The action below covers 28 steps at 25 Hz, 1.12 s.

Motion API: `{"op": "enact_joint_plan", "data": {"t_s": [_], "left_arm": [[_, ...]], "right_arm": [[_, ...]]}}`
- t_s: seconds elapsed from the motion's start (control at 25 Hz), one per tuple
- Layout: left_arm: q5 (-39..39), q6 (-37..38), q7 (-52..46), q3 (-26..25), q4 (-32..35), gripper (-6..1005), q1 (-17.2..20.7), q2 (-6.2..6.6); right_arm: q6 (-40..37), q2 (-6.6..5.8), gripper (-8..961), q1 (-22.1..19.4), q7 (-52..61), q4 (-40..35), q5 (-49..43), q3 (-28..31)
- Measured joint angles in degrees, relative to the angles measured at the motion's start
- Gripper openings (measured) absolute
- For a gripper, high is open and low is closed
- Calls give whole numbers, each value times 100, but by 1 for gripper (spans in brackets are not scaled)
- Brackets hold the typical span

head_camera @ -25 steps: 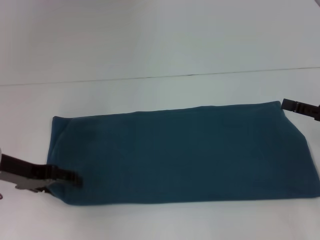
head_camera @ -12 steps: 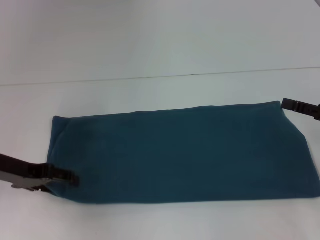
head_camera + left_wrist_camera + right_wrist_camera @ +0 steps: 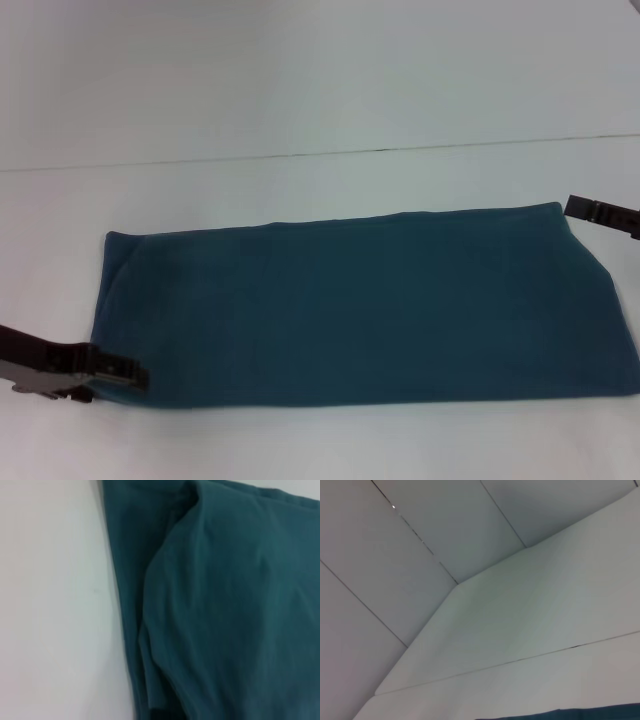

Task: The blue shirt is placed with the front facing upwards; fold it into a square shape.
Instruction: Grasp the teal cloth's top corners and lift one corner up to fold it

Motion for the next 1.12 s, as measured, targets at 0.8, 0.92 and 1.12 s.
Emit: {"op": "enact_joint_plan", "data": {"t_s": [0.8, 0.92, 1.12], "left_arm": [[291, 238, -1, 1, 5, 902, 2, 15], [293, 224, -4, 15, -3, 894, 3, 15], [293, 169, -41, 63, -11, 882, 0, 4]], "right_arm": [[-21, -8, 544, 5, 4, -3, 0, 4], [-22, -9, 544, 7, 4, -3, 0, 3], [-21, -9, 544, 7, 4, -2, 0, 3]]}}
